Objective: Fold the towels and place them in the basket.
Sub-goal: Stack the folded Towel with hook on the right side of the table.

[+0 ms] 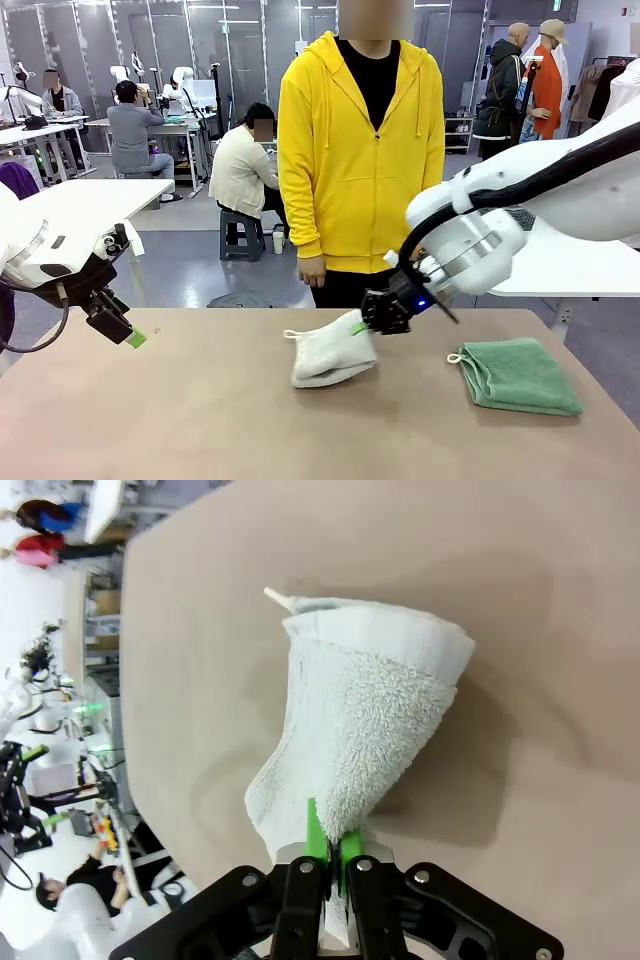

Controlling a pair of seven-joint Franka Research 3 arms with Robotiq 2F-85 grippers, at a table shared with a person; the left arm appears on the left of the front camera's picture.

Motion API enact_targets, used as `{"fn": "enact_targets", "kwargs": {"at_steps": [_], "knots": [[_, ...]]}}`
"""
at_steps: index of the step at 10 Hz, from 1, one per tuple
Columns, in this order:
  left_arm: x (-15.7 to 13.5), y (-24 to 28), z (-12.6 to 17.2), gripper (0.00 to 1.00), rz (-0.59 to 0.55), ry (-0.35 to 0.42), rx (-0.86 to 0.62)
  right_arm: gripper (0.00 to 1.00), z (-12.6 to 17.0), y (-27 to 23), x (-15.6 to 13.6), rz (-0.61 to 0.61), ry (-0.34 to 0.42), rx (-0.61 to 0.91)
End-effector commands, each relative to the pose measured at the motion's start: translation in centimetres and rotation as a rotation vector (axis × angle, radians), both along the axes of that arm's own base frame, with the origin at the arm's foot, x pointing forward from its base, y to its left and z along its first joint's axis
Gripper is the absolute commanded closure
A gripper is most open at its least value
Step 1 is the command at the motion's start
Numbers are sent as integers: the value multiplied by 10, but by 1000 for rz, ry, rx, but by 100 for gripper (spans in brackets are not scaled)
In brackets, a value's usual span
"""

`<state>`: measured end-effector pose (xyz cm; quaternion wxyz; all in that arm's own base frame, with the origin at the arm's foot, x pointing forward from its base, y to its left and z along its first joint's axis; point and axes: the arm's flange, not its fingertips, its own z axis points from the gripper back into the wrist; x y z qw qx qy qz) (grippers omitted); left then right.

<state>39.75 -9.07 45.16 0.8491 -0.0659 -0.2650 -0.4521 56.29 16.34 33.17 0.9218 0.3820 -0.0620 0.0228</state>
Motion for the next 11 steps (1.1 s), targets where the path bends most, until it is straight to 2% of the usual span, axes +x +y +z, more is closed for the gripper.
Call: {"fn": "enact_targets", "kwargs": {"at_steps": [1,2,5,7,11], "knots": [[-1,-1,2,0,14,-3,13,95,21,-33,-14,31,-42,-78],[-1,-1,2,0,14,-3,13,95,33,-55,-16,44,-64,-108],[-1,-1,2,0,14,-3,13,95,50,-116,-27,114,-61,-207],[-1,-1,2,0,14,-3,13,95,67,-145,-31,149,-110,-215],[-1,-1,2,0,14,-3,13,95,95,-195,-37,199,-145,-214]]}}
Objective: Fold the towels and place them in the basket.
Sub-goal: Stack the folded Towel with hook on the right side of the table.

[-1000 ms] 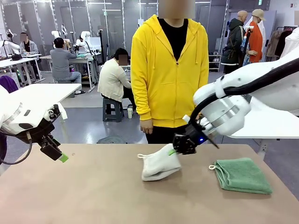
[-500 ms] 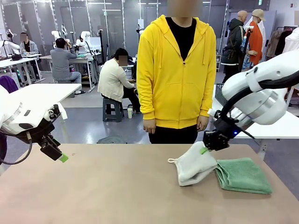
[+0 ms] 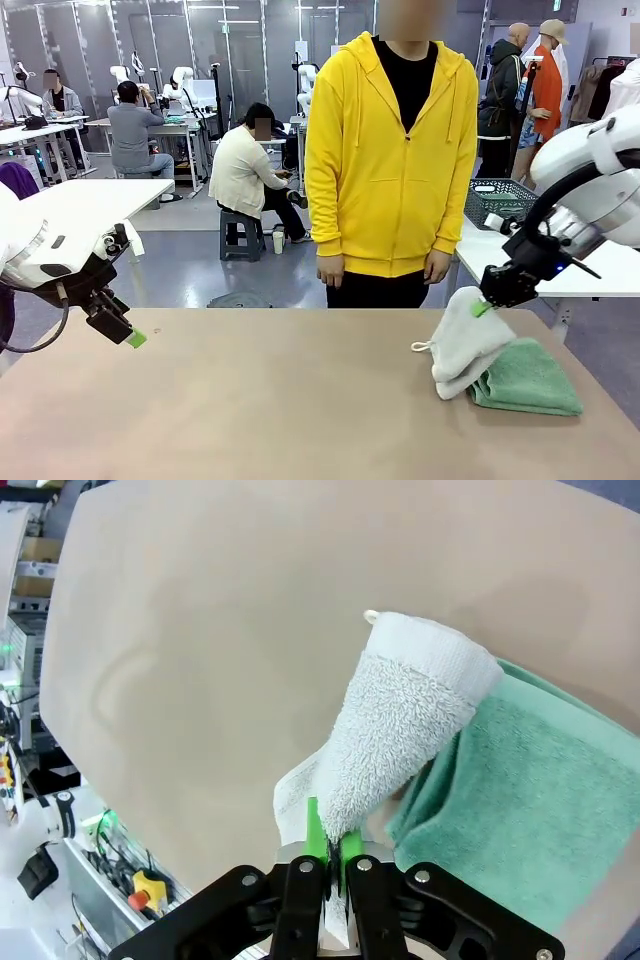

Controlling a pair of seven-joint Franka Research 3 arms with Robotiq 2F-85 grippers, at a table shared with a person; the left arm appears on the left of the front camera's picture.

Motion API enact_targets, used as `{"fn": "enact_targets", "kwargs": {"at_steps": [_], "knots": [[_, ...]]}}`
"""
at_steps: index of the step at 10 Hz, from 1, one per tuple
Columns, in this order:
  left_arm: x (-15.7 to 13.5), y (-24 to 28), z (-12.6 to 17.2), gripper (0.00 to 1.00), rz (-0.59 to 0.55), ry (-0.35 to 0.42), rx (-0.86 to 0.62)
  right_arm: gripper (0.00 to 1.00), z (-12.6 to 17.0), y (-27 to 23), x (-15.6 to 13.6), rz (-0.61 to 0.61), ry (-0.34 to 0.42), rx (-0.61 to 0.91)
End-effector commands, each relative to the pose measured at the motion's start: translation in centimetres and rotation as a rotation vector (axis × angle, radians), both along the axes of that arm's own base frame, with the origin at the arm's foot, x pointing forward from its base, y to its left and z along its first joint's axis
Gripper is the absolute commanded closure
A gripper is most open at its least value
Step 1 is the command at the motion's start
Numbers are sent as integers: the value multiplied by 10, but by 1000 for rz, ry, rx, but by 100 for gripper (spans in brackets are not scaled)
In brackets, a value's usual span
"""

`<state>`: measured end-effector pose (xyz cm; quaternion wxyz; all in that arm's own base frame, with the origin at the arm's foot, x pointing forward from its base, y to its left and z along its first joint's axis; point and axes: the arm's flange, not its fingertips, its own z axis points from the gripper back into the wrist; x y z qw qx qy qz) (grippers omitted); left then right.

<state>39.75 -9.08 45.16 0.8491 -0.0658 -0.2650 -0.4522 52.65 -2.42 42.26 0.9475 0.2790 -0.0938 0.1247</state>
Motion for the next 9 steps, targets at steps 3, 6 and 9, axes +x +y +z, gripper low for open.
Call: {"fn": "enact_targets", "kwargs": {"at_steps": [3,6,9], "knots": [[-1,-1,2,0,14,-3,13,95,5,-40,-1,50,14,-39],[-1,-1,2,0,14,-3,13,95,-10,-64,1,-15,27,-53],[-1,-1,2,0,14,-3,13,77,-34,-67,-1,-73,72,-135]]}}
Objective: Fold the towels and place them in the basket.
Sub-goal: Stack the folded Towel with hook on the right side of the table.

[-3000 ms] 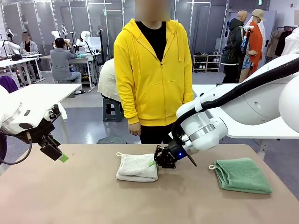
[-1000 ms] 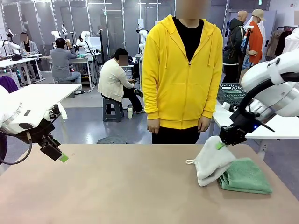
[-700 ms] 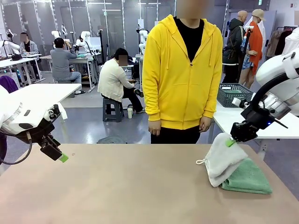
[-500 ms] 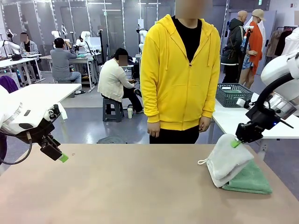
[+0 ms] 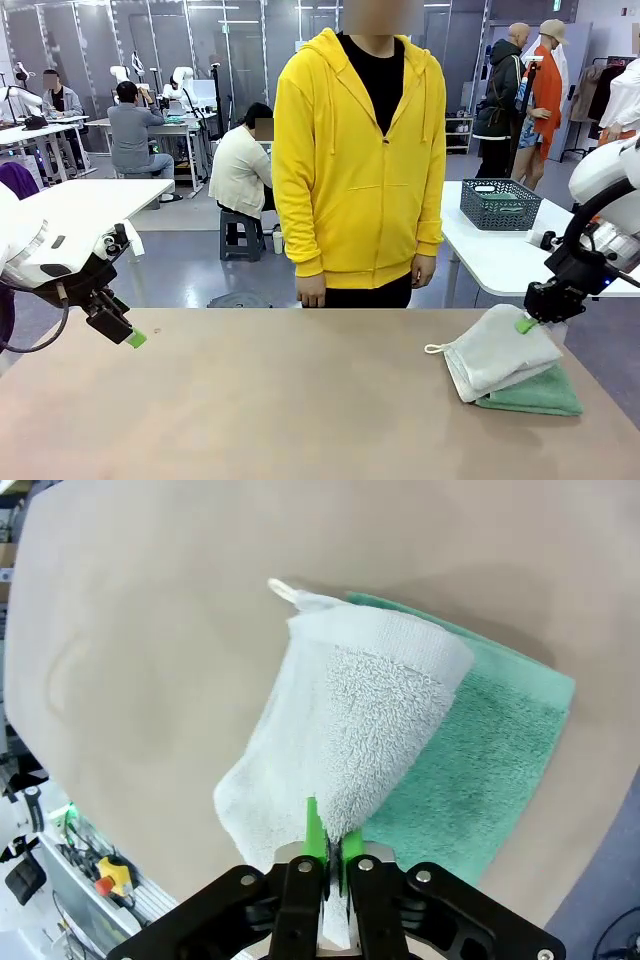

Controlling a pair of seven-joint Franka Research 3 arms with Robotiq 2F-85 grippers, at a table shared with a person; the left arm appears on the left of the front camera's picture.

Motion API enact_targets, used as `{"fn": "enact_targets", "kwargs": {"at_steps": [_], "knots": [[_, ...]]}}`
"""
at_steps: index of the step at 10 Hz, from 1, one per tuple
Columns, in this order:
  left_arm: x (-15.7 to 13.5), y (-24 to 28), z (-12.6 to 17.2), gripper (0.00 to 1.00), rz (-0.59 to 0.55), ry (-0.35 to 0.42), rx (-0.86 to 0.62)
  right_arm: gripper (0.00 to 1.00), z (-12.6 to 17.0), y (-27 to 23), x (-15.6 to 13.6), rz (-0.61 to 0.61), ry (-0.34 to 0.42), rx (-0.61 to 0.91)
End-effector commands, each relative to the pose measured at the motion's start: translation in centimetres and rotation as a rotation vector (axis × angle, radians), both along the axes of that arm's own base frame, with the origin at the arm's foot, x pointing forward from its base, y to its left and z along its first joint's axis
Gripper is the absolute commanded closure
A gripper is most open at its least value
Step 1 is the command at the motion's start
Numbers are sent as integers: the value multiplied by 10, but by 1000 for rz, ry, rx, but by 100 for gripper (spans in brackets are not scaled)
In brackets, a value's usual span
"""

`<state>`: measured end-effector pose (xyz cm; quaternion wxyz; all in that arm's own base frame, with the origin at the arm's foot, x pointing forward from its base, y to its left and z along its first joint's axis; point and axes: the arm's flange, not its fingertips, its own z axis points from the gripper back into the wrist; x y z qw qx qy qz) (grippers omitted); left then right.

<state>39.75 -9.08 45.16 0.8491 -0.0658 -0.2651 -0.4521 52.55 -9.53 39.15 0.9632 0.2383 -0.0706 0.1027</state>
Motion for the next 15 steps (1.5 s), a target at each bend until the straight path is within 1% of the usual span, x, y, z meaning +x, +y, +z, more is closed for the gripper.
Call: {"fn": "enact_targets", "kwargs": {"at_steps": [1,2,3,4,5,6,7,8,9,11,13,14,15], "knots": [[-1,-1,2,0,14,-3,13,68,-9,5,-1,-51,33,-88],[-1,-1,2,0,14,-3,13,46,-16,5,-1,-65,61,-117],[-1,-1,2,0,14,-3,13,34,-24,4,-2,-80,84,-138],[-1,-1,2,0,14,-3,13,12,-29,3,-3,-94,103,-162],[-1,-1,2,0,14,-3,13,1,-28,3,-4,-116,110,-227],[-1,-1,2,0,14,-3,13,0,-23,7,-5,-119,110,-277],[-1,-1,2,0,14,-3,13,18,-17,9,-5,-129,101,-316],[-1,-1,2,0,14,-3,13,0,-11,12,-6,-135,89,-330],[-1,-1,2,0,14,-3,13,0,-2,17,-7,-132,71,-318],[-1,-1,2,0,14,-3,13,0,11,34,-8,-111,60,-350],[-1,-1,2,0,14,-3,13,0,12,44,0,-127,66,-352],[-1,-1,2,0,14,-3,13,0,15,31,-2,-88,43,-321],[-1,-1,2,0,14,-3,13,0,15,31,-2,-88,43,-321]]}}
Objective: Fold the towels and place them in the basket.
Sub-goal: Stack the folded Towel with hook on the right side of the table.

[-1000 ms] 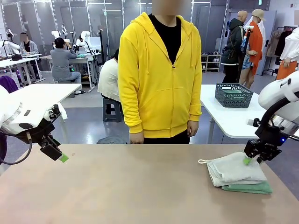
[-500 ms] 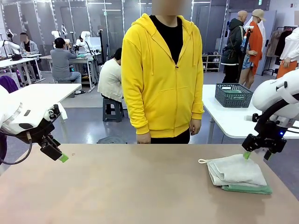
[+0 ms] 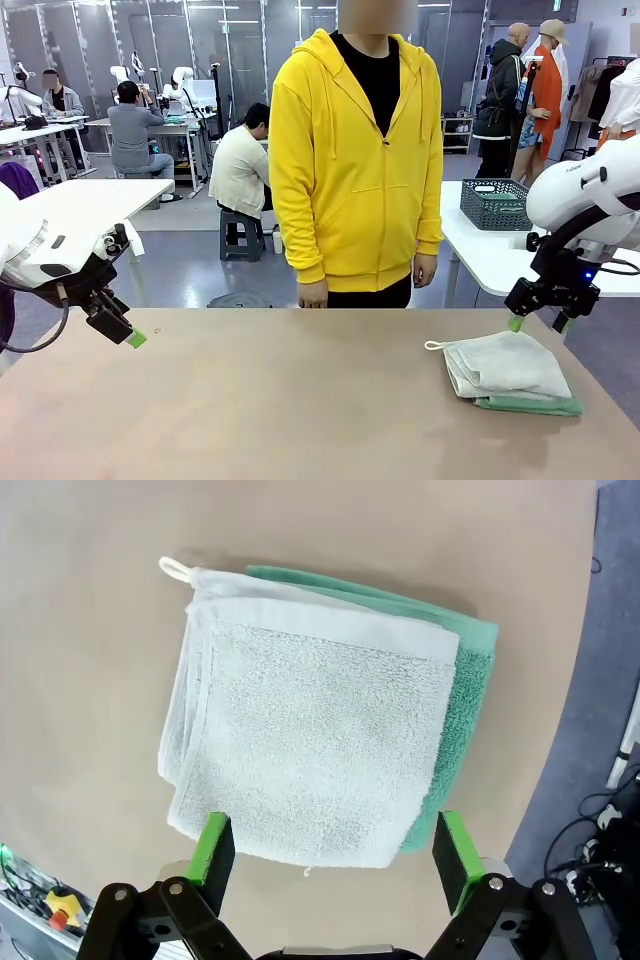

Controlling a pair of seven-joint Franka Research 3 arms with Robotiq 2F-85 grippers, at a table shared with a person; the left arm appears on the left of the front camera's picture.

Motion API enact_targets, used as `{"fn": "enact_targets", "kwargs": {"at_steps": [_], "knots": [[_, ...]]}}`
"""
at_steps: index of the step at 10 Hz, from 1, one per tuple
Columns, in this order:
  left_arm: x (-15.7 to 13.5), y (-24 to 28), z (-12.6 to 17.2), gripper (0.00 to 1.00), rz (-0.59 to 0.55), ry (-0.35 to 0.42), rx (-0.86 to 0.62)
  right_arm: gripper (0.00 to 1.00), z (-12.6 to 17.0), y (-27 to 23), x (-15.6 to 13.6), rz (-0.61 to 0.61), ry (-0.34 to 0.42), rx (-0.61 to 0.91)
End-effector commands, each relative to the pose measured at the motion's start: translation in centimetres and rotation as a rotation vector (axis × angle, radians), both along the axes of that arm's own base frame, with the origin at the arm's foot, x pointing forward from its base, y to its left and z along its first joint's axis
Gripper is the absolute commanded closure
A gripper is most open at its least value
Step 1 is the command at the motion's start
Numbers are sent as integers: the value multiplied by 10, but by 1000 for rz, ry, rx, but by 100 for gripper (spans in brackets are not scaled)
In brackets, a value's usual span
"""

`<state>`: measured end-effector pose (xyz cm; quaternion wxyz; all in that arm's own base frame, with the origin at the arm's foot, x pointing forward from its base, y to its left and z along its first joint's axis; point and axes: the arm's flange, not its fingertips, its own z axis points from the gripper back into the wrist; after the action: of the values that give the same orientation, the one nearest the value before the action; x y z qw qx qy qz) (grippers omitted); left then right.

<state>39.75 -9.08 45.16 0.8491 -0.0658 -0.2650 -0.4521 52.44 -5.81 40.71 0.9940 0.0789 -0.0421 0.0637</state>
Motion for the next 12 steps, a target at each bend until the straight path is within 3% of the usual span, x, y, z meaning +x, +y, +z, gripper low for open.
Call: {"fn": "enact_targets", "kwargs": {"at_steps": [1,12], "knots": [[-1,-1,2,0,14,-3,13,0,-1,-6,-1,3,-2,2],[-1,-1,2,0,14,-3,13,0,-1,-6,-1,3,-2,2]]}}
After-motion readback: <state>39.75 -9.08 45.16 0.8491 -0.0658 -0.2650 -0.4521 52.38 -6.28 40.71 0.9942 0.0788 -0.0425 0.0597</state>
